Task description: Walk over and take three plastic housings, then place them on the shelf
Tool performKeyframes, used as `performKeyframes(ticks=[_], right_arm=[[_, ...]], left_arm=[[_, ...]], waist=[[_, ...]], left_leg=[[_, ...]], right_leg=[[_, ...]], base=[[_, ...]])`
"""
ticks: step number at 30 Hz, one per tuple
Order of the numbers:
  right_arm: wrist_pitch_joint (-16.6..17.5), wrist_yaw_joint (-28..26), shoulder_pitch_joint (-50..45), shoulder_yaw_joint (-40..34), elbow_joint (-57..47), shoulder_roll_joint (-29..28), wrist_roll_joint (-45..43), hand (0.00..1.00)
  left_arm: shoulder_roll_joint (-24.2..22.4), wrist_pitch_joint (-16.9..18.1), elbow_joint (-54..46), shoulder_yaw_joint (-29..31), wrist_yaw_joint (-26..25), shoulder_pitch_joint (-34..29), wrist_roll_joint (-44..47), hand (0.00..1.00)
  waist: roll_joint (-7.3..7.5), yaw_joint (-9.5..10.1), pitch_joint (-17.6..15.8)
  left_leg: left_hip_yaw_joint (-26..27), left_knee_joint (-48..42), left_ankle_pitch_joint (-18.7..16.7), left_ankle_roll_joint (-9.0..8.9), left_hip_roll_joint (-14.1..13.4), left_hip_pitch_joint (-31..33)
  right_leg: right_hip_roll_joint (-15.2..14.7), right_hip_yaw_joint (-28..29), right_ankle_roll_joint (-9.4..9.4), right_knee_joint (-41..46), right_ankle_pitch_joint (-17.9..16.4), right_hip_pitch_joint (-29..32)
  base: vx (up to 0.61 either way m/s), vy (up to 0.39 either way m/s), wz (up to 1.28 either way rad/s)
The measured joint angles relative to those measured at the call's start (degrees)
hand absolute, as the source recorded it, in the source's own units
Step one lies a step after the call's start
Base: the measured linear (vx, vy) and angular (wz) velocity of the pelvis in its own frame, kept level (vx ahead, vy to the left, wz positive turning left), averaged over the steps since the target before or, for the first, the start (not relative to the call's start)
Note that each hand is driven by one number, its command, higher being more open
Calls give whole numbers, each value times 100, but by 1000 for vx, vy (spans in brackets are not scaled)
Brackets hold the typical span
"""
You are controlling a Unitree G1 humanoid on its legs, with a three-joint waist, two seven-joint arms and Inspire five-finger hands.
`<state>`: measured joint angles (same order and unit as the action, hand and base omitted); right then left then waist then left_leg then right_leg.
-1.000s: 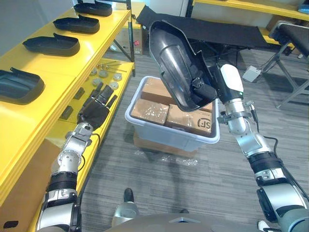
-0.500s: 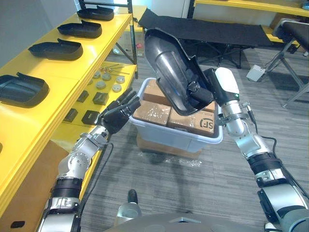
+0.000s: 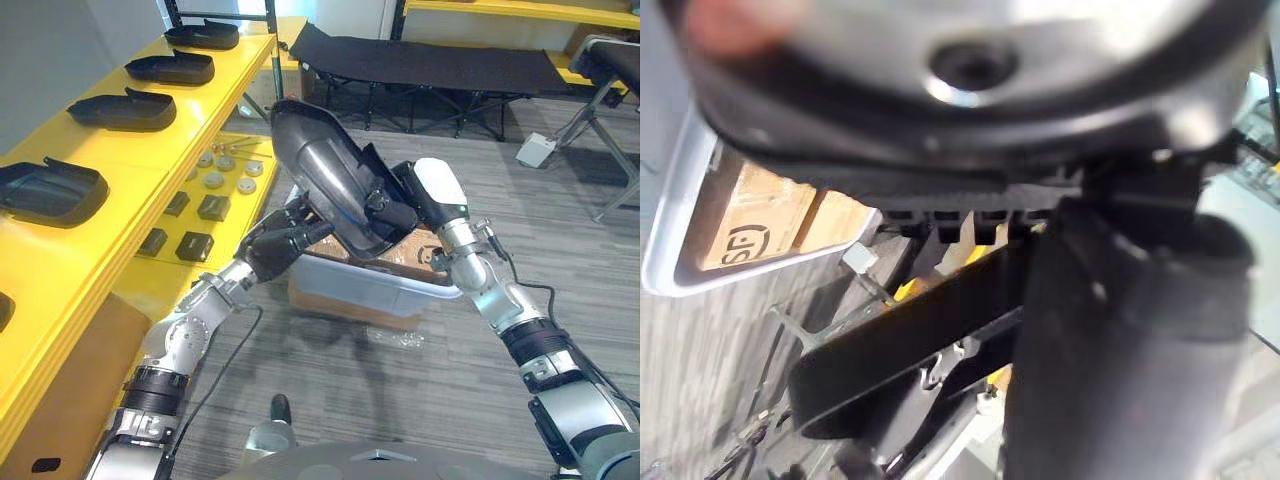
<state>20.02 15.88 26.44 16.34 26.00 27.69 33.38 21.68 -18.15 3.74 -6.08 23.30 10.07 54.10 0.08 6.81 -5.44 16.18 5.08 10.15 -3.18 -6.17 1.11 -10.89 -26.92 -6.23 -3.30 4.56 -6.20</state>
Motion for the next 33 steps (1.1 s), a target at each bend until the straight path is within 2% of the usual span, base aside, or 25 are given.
performKeyframes(ticks=[5,11,18,19,23,25,29,33], right_arm=[[-76,50,-31,69,43,-116,125,0],[-201,72,-52,497,42,-213,122,0],[-253,230,-242,674,53,-535,207,0],[-252,358,-343,681,75,-605,233,0],[-252,679,-598,687,102,-752,343,0],[-252,938,-751,687,102,-831,339,0],[-252,1117,-954,716,102,-997,339,0],[-246,1432,-996,981,13,-1076,463,0]], left_arm=[[-8,-8,4,-99,-277,-2,-303,100],[-51,-77,5,-534,-952,-3,-526,100],[-337,-49,3,-568,-1784,-117,-503,100],[-384,-18,3,-626,-1905,-139,-467,0],[-545,122,6,-713,-2169,-181,-318,0],[-739,423,6,-764,-2410,-228,-193,0],[-1044,915,22,-780,-2783,-392,105,0],[-1098,1270,359,-828,-3054,-444,354,0]], waist=[[0,21,0],[1,69,0],[6,90,3],[9,100,5],[21,92,10],[34,88,17],[112,60,66],[136,40,80]], left_leg=[[-41,0,1,-3,8,13],[-111,-2,3,-6,18,48],[-164,-4,2,-8,36,59],[-173,-4,1,-9,39,67],[-175,-15,4,-5,40,81],[-175,-17,8,1,40,92],[-188,-18,1,-10,37,93],[-191,-16,-5,-17,37,95]], right_leg=[[-2,-33,2,1,-2,-6],[-1,-93,2,1,-4,-10],[-10,-121,4,14,-42,-19],[-12,-126,16,15,-58,-17],[-12,-125,14,15,-59,-2],[-11,-123,14,12,-60,9],[-5,-110,11,5,-76,17],[-6,-107,20,5,-90,22]], base=[[0,1,3],[-3,5,4],[-1,4,2],[-2,13,4],[0,0,0],[0,0,0],[1,1,-1],[0,0,0]])
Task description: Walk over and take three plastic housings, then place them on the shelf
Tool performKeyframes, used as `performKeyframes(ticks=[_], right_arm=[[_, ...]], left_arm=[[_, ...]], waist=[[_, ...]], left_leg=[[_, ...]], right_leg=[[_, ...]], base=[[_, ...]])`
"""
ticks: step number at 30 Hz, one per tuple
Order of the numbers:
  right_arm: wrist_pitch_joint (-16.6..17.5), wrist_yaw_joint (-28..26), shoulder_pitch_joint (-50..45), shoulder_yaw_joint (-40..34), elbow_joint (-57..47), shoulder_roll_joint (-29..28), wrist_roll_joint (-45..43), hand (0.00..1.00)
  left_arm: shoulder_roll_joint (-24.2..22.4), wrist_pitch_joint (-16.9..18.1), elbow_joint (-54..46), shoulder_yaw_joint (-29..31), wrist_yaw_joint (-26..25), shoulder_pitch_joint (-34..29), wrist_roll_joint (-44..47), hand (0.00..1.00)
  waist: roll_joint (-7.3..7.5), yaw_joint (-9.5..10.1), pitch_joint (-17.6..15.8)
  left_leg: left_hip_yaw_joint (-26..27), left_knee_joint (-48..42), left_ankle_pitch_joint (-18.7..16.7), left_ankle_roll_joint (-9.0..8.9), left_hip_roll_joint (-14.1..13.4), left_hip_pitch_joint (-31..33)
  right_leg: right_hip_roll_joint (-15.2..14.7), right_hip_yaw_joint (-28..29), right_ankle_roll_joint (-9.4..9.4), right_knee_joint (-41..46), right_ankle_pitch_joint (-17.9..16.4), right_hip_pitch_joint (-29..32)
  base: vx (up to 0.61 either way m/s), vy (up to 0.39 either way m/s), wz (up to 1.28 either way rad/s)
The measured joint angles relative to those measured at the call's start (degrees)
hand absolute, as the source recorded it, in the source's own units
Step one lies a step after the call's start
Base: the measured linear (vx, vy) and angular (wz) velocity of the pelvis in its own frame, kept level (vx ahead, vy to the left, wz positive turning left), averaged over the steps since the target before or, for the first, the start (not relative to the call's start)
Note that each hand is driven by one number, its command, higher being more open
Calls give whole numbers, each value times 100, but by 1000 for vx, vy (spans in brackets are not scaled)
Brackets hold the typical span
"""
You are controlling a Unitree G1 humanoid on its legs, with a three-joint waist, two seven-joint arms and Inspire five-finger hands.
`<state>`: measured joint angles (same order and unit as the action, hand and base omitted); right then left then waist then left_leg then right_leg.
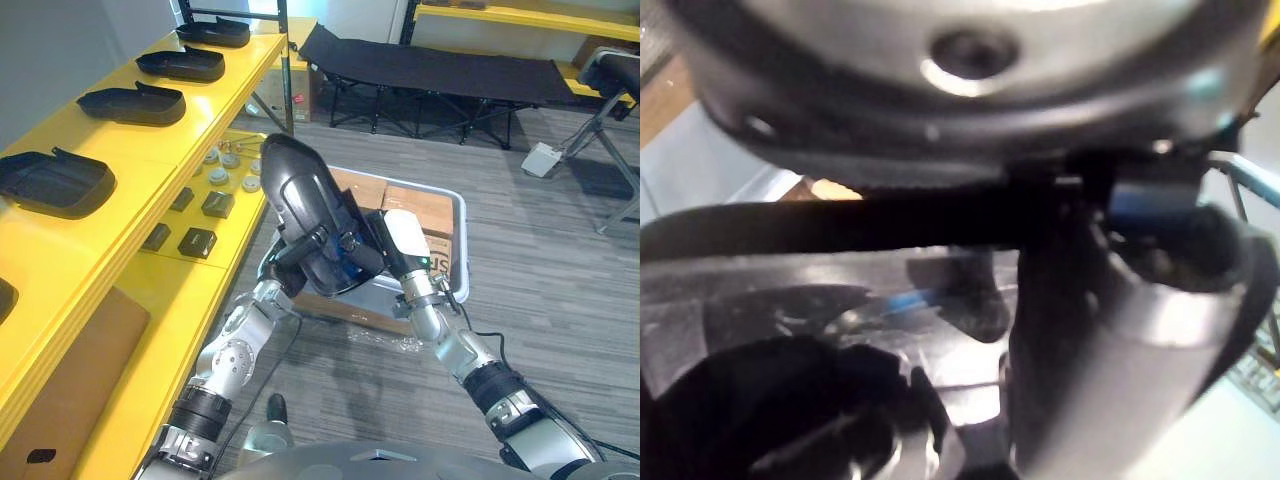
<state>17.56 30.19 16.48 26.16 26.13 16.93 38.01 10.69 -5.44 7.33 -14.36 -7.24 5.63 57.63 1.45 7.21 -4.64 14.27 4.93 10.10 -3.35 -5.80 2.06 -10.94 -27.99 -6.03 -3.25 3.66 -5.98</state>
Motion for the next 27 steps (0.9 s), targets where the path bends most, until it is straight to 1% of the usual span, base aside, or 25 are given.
performKeyframes(ticks=[3,6,10,11,13,15,17,18,19,20,21,22,23,24,25,26,27], right_arm=[[-20,7,-61,45,0,-99,-1,0],[-145,18,-142,96,0,-190,-5,0],[-207,106,-223,136,0,-184,-9,0],[-213,142,-230,151,-1,-179,-10,100],[-214,163,-235,158,-7,-176,-14,100],[-230,168,-237,208,-50,-176,-73,100],[-331,194,-258,271,-198,-177,-322,100],[-349,198,-275,279,-241,-184,-492,100],[-348,238,-295,310,-266,-188,-660,100],[-337,220,-391,372,-529,-183,-833,100],[-339,215,-472,397,-698,-217,-911,100],[-315,119,-665,355,-1052,-288,-1240,100],[-250,40,-732,346,-1188,-322,-1422,100],[-43,-237,-884,265,-1496,-350,-1932,100],[78,-415,-967,194,-1647,-355,-2217,100],[304,-856,-1148,-46,-1949,-356,-2814,100],[445,-1409,-1296,-365,-2271,-345,-3451,100]], left_arm=[[-20,154,3,-35,30,-180,35,0],[-16,185,133,-38,55,-184,-8,0],[-16,173,190,-132,69,-185,-9,0],[-16,174,191,-144,79,-185,-9,0],[-16,188,191,-155,87,-185,-8,0],[-15,300,206,-179,87,-185,-13,0],[-16,479,209,-215,86,-184,-57,0],[-21,627,209,-255,86,-182,-229,0],[-18,794,202,-246,85,-176,-518,0],[-22,905,175,-212,9,-171,-892,0],[-43,958,133,-166,-18,-185,-1037,0],[-104,1191,-214,63,-126,-330,-1843,0],[-141,1294,-422,175,-192,-419,-2267,0],[-173,1515,-857,413,-298,-560,-3030,0],[-172,1633,-1081,559,-311,-626,-3315,0],[-167,1888,-1490,932,-330,-702,-3759,0],[-161,2246,-1872,1367,-414,-749,-4222,0]], waist=[[28,26,17],[36,38,21],[46,11,24],[51,-5,27],[65,-52,36],[89,-107,51],[101,-122,59],[105,-123,62],[105,-120,64],[105,-125,64],[107,-123,65],[107,-130,65],[107,-142,65],[107,-146,65],[107,-143,65],[105,-138,66],[103,-162,67]], left_leg=[[-10,10,-35,-48,0,22],[-23,13,-36,-48,6,43],[-24,5,-29,-40,6,44],[-23,2,-29,-40,4,44],[-21,1,-31,-43,3,44],[-7,1,-39,-52,0,44],[22,0,-42,-57,-10,44],[28,-1,-43,-58,-13,44],[31,-2,-42,-57,-18,44],[39,-3,-38,-52,-27,44],[52,-5,-17,-25,-27,42],[84,-9,-17,-25,-34,38],[100,-10,-17,-25,-34,30],[126,-10,-17,-26,-32,2],[130,-10,-20,-29,-32,-23],[132,-10,-32,-45,-32,-64],[134,-10,-37,-50,-32,-67]], right_leg=[[0,-5,-2,0,-7,14],[-3,-10,-2,2,-8,28],[-2,-3,-2,2,-6,34],[-1,0,-2,2,-6,36],[0,4,-1,1,-6,39],[0,19,0,-1,-5,48],[4,47,2,-2,-3,66],[6,53,2,-4,-3,68],[10,55,2,-8,-2,68],[19,63,2,-19,-1,68],[26,67,5,-15,-2,76],[29,100,2,7,0,104],[27,115,-10,7,7,108],[22,138,-13,14,9,101],[19,148,-10,21,6,90],[15,163,-4,24,-2,62],[14,165,-1,30,-8,65]], base=[[0,0,0],[-1,2,1],[0,0,0],[0,0,0],[0,0,0],[0,0,-3],[0,0,-6],[0,0,-3],[0,0,-3],[0,0,-4],[0,0,-9],[5,1,-10],[10,2,-12],[22,3,-9],[28,2,-10],[22,3,-6],[9,4,-4]])
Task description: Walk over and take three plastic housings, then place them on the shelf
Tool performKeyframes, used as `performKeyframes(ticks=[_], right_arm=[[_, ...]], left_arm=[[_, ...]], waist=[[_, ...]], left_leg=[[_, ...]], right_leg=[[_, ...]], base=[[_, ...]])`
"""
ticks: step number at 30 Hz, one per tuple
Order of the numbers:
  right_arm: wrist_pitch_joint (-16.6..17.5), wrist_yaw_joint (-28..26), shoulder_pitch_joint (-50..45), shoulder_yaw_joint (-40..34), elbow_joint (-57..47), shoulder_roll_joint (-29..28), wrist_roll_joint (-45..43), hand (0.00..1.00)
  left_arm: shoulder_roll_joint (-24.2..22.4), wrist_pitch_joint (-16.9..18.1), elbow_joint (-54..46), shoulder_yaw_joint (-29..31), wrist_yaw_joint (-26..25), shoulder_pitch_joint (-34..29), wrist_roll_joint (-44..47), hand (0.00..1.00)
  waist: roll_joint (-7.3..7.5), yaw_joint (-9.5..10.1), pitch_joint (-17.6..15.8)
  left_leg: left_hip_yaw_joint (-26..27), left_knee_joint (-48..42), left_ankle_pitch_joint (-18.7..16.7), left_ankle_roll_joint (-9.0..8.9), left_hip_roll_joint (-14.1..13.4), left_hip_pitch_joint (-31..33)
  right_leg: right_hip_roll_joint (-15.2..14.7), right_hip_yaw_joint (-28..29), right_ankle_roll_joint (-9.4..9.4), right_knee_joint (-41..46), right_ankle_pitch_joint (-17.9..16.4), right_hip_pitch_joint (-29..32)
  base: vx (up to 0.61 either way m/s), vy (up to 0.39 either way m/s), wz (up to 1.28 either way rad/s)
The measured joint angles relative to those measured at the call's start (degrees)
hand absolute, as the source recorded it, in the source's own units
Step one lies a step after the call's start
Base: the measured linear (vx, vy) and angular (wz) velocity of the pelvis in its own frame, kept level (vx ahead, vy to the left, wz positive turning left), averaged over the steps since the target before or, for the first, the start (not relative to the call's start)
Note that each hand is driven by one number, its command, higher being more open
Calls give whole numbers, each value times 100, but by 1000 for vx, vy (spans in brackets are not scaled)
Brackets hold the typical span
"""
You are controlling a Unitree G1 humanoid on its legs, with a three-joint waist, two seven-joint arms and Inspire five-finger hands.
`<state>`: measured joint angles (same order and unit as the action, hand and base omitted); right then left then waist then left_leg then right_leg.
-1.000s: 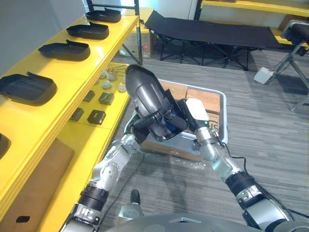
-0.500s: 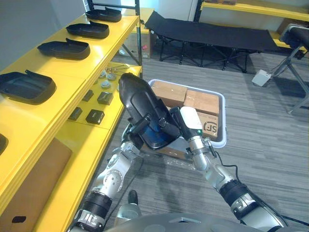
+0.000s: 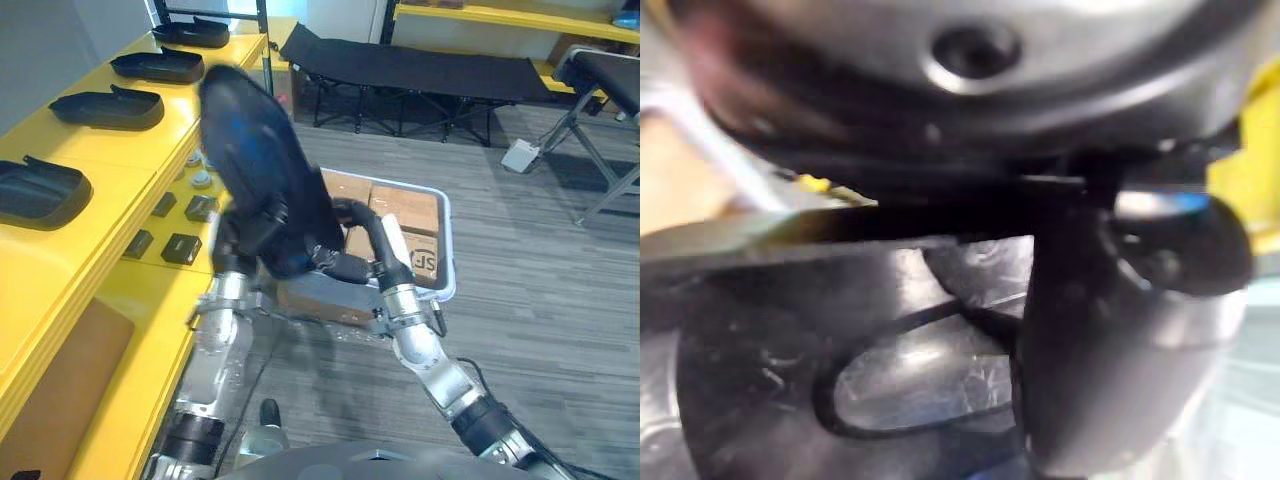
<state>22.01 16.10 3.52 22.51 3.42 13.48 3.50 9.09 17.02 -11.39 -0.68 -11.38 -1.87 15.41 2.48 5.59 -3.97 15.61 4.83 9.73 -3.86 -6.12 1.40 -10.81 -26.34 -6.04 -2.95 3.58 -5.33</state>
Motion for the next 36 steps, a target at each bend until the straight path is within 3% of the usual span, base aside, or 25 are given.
performKeyframes(ticks=[3,7,8,11,14,17,19,25,31,36], right_arm=[[75,-1110,-294,-922,-675,168,-1178,100],[-71,-1918,-677,-1900,-1173,381,-1801,100],[-303,-2188,-1081,-2267,-1434,418,-2022,100],[-536,-2398,-1617,-2504,-1509,343,-2340,100],[-931,-2404,-2362,-2672,-1508,-108,-2425,100],[-1424,-2236,-2992,-2595,-1348,-618,-2405,100],[-1492,-2112,-2982,-2551,-1046,-711,-2405,100],[-1412,-1701,-2678,-2485,-77,-712,-2410,100],[-902,-1471,-1956,-2377,-77,-695,-2433,100],[-821,-1446,-1371,-2048,154,-651,-2433,100]], left_arm=[[87,818,-747,947,-421,-63,-855,0],[181,1363,-1108,1397,-981,-287,-1545,0],[183,1412,-1139,1401,-1223,-534,-2012,0],[169,1374,-1138,1334,-1247,-906,-2259,0],[-37,1245,-1140,1126,-1100,-1374,-2206,0],[-443,1011,-1121,718,-718,-1824,-1481,0],[-537,1001,-1039,584,-631,-1920,-1199,0],[-617,1001,-690,624,-817,-1913,-885,0],[-616,820,-691,1116,-1172,-1759,-928,0],[-844,589,-703,1670,-1434,-1870,-942,0]], waist=[[-1,-41,2],[-22,-56,74],[-49,-157,162],[-92,-297,244],[-142,-456,259],[-152,-595,258],[-150,-596,256],[-191,-584,230],[-253,-527,181],[-234,-136,145]], left_leg=[[45,3,-35,-37,4,-48],[178,25,-138,-76,8,-174],[200,27,-156,-69,28,-179],[260,28,-172,-61,35,-184],[362,27,-191,-75,20,-190],[558,24,-231,-102,-48,-232],[630,20,-248,-123,-74,-254],[793,3,-253,-125,-111,-367],[592,6,-279,-139,-88,-340],[-57,2,-221,-94,-3,-62]], right_leg=[[-22,27,27,34,-42,-4],[-69,154,1,108,-119,-1],[-98,164,-6,113,-124,8],[-110,219,-7,110,-124,40],[-106,307,-11,108,-120,104],[-51,487,-11,89,-117,184],[-26,550,-10,80,-114,208],[17,671,-39,28,-40,172],[24,438,-32,-113,-47,-12],[21,-191,-69,-110,-138,-175]], base=[[-10,9,-4],[-23,21,-15],[-7,17,-10],[6,17,-11],[16,3,-18],[34,-15,-30],[30,-20,-24],[46,-16,-14],[14,-7,18],[38,-9,67]])
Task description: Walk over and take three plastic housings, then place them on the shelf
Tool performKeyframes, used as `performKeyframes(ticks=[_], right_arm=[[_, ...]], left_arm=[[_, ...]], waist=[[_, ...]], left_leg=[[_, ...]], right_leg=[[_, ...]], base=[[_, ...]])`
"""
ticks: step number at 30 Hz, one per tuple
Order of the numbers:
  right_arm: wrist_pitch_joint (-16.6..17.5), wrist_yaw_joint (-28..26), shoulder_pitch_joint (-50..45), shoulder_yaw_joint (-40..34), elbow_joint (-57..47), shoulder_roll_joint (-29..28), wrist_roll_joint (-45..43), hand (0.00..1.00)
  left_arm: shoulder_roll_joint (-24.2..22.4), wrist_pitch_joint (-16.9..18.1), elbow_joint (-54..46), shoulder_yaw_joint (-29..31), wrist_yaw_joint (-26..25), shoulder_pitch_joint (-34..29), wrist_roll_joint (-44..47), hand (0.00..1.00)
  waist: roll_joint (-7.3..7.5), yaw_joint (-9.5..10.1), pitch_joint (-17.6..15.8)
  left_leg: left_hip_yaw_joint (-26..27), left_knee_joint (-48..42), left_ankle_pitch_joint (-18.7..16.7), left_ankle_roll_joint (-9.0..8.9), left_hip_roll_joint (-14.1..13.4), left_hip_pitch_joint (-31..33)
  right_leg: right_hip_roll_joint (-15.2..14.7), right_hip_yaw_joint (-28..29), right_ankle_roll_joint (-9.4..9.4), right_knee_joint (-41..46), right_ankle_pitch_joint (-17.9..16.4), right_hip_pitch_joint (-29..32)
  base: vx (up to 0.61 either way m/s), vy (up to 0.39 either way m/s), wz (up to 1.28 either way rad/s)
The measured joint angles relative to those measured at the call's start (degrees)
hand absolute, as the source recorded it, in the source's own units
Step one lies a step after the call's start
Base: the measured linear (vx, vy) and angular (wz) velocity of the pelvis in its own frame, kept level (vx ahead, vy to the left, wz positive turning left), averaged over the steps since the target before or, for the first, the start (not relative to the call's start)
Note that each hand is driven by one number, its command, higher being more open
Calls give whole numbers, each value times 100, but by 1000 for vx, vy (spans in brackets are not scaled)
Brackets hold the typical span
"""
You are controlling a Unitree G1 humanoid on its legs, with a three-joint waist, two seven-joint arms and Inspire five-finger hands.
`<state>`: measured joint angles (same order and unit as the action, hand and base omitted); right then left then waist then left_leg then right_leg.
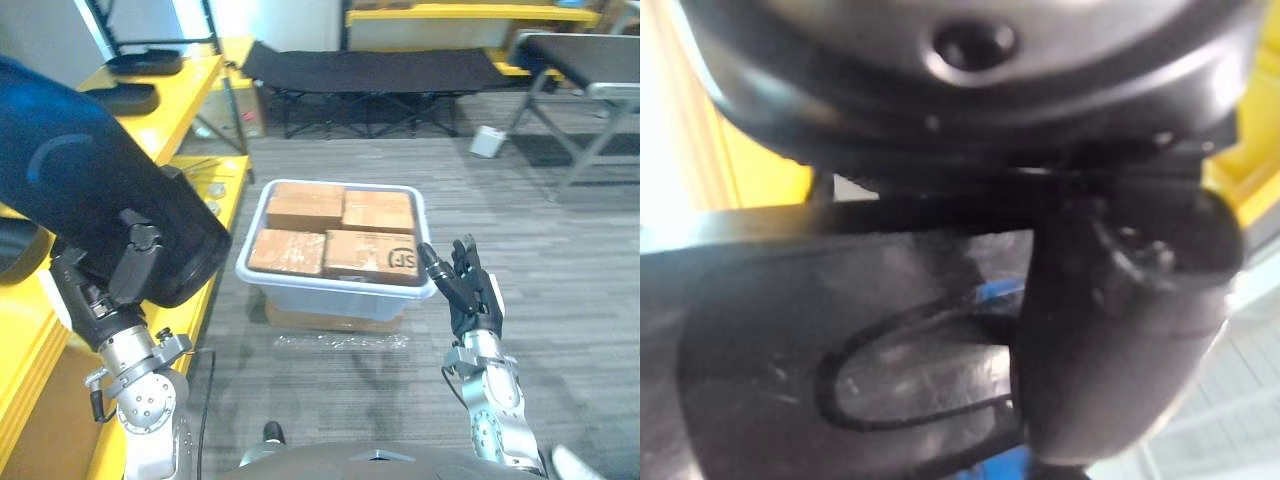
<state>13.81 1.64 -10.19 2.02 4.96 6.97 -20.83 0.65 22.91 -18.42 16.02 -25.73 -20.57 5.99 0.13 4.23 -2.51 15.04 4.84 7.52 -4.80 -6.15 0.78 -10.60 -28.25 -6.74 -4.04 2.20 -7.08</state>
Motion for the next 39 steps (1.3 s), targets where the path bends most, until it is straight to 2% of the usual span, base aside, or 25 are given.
performKeyframes(ticks=[1,3,4,5,6,7,8,9,10,11,12,13,16,18,21,24,26,29,31,33,35,36,37,38,39], right_arm=[[-76,7,237,225,260,-3,0,100],[-137,13,436,416,498,-1,9,100],[-240,16,643,549,716,-1,15,100],[-310,23,763,628,797,-10,56,100],[-351,101,874,683,802,-20,178,100],[-357,148,901,663,775,-25,244,100],[-389,238,882,556,656,51,250,100],[-454,278,872,412,638,152,245,100],[-490,270,869,371,647,180,244,100],[-494,202,858,348,608,169,243,100],[-481,55,884,346,518,164,245,100],[-460,-29,882,345,487,166,246,100],[-435,-219,657,346,301,166,259,100],[-432,-230,439,300,297,167,246,100],[-409,-154,222,251,297,168,245,100],[-270,-167,208,248,294,186,247,100],[-214,-430,279,260,131,197,246,100],[-198,-765,434,319,36,306,249,100],[-111,-808,570,329,32,422,254,100],[-35,-693,685,301,-97,464,250,100],[13,-594,778,310,-153,451,255,100],[67,-425,885,316,-153,353,369,100],[76,-361,895,318,-155,320,438,100],[97,-272,894,317,-163,291,582,100],[117,-226,881,312,-170,287,706,100]], left_arm=[[-161,-12,0,236,-41,-105,7,0],[-270,-9,-1,404,-37,-215,13,0],[-343,-8,-1,562,-39,-321,23,0],[-379,11,-8,646,-11,-390,55,0],[-419,95,-8,741,155,-474,144,0],[-415,111,-9,745,261,-462,204,0],[-407,177,-10,659,455,-420,293,0],[-407,247,-16,539,600,-429,290,0],[-409,263,-20,507,614,-446,295,0],[-369,261,-47,545,594,-441,328,0],[-344,260,-158,566,587,-446,368,0],[-344,259,-218,570,594,-459,406,0],[-343,259,-460,463,816,-484,510,0],[-326,281,-529,291,990,-471,506,0],[-244,313,-529,-32,1252,-450,519,0],[-165,360,-529,-360,1590,-405,519,0],[-19,412,-532,-508,1842,-396,541,0],[121,418,-533,-518,2012,-397,667,0],[165,433,-533,-494,2084,-410,812,0],[186,525,-538,-462,2171,-424,957,0],[186,581,-572,-352,2241,-428,978,0],[193,604,-682,-133,2389,-422,1041,0],[202,624,-702,-86,2445,-419,1071,0],[238,662,-727,-20,2565,-415,1197,0],[276,682,-759,45,2658,-400,1209,0]], waist=[[19,171,-10],[27,318,-33],[39,498,-100],[48,569,-129],[54,619,-158],[66,599,-203],[21,454,-304],[-28,425,-366],[-51,462,-380],[1,465,-399],[116,470,-424],[112,470,-462],[48,447,-571],[-5,292,-640],[-58,158,-672],[-165,143,-732],[-274,164,-799],[-286,192,-812],[-299,249,-833],[-263,346,-848],[-267,402,-847],[-175,494,-891],[-131,515,-886],[-38,556,-866],[53,554,-855]], left_leg=[[-243,-1,17,0,48,38],[-484,-3,43,4,93,82],[-752,-2,84,7,136,117],[-848,-1,131,33,145,197],[-891,8,57,192,142,381],[-626,-88,33,309,95,450],[197,-451,135,483,-145,645],[414,-579,215,410,-218,688],[344,-577,225,400,-169,683],[235,-579,227,403,-46,684],[248,-604,221,410,39,686],[267,-633,213,416,42,686],[419,-693,150,415,40,675],[398,-678,126,419,60,664],[250,-549,289,444,58,703],[109,-403,545,491,11,805],[-8,-363,698,491,-42,926],[-119,-458,741,521,-16,985],[-166,-681,587,521,-3,1033],[-149,-1293,90,658,-16,1284],[-162,-1709,-59,693,-42,1442],[-170,-2218,-252,597,-8,1531],[-171,-2391,-385,600,26,1573],[-168,-2750,-664,604,100,1668],[-150,-3031,-967,587,200,1693]], right_leg=[[-8,-228,-30,17,-73,-110],[-25,-461,-44,81,-161,-203],[-40,-732,-78,181,-283,-325],[-43,-970,-68,279,-356,-413],[-45,-1348,-62,380,-423,-464],[-41,-1574,-63,407,-431,-547],[-66,-1999,-60,566,-461,-737],[-184,-2237,-103,1005,-634,-798],[-285,-2265,-119,1220,-792,-771],[-385,-2151,-35,1316,-888,-803],[-442,-2026,-102,1284,-946,-836],[-453,-2009,-111,1279,-956,-835],[-459,-1845,-139,1181,-996,-798],[-492,-1747,-91,1307,-1178,-768],[-500,-1672,-177,1586,-1347,-633],[-501,-1690,-152,1998,-1550,-440],[-547,-1679,-116,2461,-1760,-224],[-710,-1714,-103,2941,-2076,-149],[-787,-1808,-110,3113,-2287,-198],[-921,-1970,-152,3167,-2393,-295],[-968,-1998,-197,3266,-2473,-325],[-1128,-2063,-334,3425,-2612,-491],[-1177,-2093,-380,3424,-2621,-555],[-1273,-2202,-512,3384,-2560,-716],[-1354,-2157,-530,3505,-2500,-846]], base=[[61,-10,77],[53,-10,89],[44,-15,109],[23,-21,146],[8,-16,140],[13,6,220],[34,58,242],[36,73,218],[13,98,124],[4,61,45],[-2,43,23],[-40,6,-12],[-117,41,-29],[-109,30,-2],[-107,19,15],[-109,-19,25],[-115,-36,21],[-84,-50,27],[-59,-46,29],[-2,-19,34],[77,18,16],[134,32,19],[204,54,28],[343,77,28],[368,101,39]])
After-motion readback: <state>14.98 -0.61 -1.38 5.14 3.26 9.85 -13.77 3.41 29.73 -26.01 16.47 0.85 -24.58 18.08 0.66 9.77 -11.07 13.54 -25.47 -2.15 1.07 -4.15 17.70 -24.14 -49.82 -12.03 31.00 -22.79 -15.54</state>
